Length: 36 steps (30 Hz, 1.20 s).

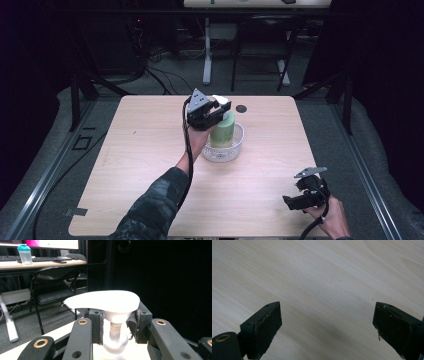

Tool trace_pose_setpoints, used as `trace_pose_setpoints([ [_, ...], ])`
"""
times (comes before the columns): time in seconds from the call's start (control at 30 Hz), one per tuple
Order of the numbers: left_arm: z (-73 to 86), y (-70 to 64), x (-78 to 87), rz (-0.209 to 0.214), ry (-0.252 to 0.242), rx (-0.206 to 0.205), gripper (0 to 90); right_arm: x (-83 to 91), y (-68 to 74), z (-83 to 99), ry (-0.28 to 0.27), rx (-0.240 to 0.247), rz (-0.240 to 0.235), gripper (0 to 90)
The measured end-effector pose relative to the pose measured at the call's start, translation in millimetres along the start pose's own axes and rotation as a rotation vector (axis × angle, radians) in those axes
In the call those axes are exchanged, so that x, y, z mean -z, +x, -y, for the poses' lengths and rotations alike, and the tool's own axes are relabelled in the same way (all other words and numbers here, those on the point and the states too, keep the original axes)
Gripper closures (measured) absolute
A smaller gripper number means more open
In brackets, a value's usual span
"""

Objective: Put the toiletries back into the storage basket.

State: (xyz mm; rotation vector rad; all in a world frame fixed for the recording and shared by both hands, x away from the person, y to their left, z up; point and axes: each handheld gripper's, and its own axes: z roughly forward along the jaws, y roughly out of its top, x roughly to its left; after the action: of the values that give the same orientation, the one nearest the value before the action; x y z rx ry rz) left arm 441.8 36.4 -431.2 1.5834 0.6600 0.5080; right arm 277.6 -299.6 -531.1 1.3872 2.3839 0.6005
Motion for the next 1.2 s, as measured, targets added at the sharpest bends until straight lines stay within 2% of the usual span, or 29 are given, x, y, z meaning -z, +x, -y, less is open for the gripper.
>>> trace_pose_setpoints([
  [0.27,1.6,-1.3,2.8,0.003,0.017,0.003,65.8,-0.1,-0.3,0.1,0.001,-0.003,0.002,8.0],
  [0.47,3.2,1.4,5.1,-0.004,0.031,0.015,59.1,-0.1,-0.6,0.2,0.0,-0.005,0.0,8.0],
  [0.7,-0.2,3.2,11.9,-0.018,0.048,0.017,44.1,-1.5,-0.9,0.3,0.001,-0.005,-0.004,8.0],
  [0.83,-0.2,2.7,15.3,-0.008,0.06,0.016,31.9,-2.2,-1.5,0.9,0.004,-0.006,-0.005,7.9],
  [0.9,-0.5,1.2,17.6,-0.016,0.067,0.001,26.4,-2.3,-2.2,1.1,0.006,-0.007,-0.003,8.0],
  [0.93,-0.6,0.7,18.8,-0.013,0.07,0.003,21.1,-2.4,-2.4,1.2,0.007,-0.008,-0.002,8.0],
  [1.03,-0.7,-0.3,22.5,-0.015,0.072,0.003,16.5,-2.4,-2.4,1.2,0.007,-0.008,-0.002,8.0],
  [1.2,-2.5,-0.4,33.3,-0.011,0.078,0.003,14.1,-2.6,-1.5,0.4,0.009,-0.003,-0.002,8.0],
])
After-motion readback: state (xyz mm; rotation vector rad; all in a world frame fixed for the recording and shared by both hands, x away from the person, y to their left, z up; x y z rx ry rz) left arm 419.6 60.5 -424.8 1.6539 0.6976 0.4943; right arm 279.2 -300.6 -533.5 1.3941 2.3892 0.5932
